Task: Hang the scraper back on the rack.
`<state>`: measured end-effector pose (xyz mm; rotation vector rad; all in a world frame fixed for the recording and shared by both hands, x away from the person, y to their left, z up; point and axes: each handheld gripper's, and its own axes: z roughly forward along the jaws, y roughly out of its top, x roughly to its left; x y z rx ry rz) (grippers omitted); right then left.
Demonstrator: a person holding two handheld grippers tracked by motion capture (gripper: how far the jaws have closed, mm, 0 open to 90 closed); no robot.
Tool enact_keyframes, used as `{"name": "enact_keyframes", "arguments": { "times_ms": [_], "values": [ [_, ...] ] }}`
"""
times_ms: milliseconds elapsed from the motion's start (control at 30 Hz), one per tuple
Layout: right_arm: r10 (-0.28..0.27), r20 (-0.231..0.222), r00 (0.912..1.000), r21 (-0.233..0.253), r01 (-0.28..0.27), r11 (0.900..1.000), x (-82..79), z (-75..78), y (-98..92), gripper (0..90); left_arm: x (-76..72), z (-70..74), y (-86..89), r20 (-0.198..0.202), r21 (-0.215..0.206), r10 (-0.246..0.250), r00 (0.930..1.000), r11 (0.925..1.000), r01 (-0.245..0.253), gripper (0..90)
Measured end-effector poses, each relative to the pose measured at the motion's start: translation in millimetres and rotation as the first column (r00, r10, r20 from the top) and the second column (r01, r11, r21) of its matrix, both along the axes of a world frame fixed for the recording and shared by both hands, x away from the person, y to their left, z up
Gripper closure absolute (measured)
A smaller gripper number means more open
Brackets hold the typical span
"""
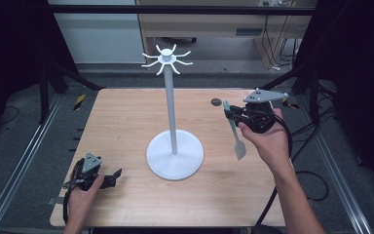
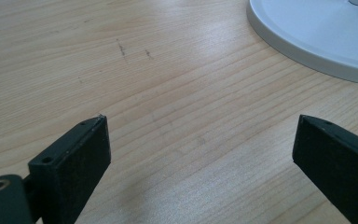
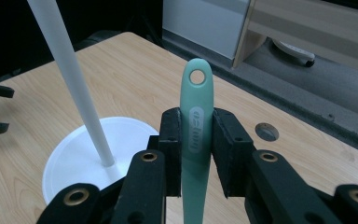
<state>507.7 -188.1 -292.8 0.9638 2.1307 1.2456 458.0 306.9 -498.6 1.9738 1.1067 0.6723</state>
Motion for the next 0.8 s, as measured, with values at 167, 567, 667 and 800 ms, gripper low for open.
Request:
{"name": "enact_keyframes", "arguments": {
  "times_ms": [167,567,667,800],
  "values": [
    [0.006,0.018,0.9998,0.011,-0.006,1.000,-1.3,5.7,4.6,74.3,-0.1,0.1,0.0,0.000,-0.001,0.000,1.0000,1.0000,0.000,3.7],
    [0.023,0.058,0.9980,0.040,-0.026,0.999,-2.3,21.4,16.7,74.3,-0.1,0.2,0.3,0.001,-0.002,0.002,1.0000,1.0000,-0.002,3.7],
    [0.033,0.068,0.9972,0.040,-0.036,0.999,-2.5,24.8,20.1,74.2,0.0,0.2,0.3,0.001,-0.003,0.002,1.0000,1.0000,-0.002,3.7],
    [0.041,0.080,0.9959,0.046,-0.044,0.998,-3.0,29.3,24.9,74.3,-0.1,0.2,0.3,0.002,-0.004,0.003,1.0000,1.0000,-0.003,3.7]
  ]
}}
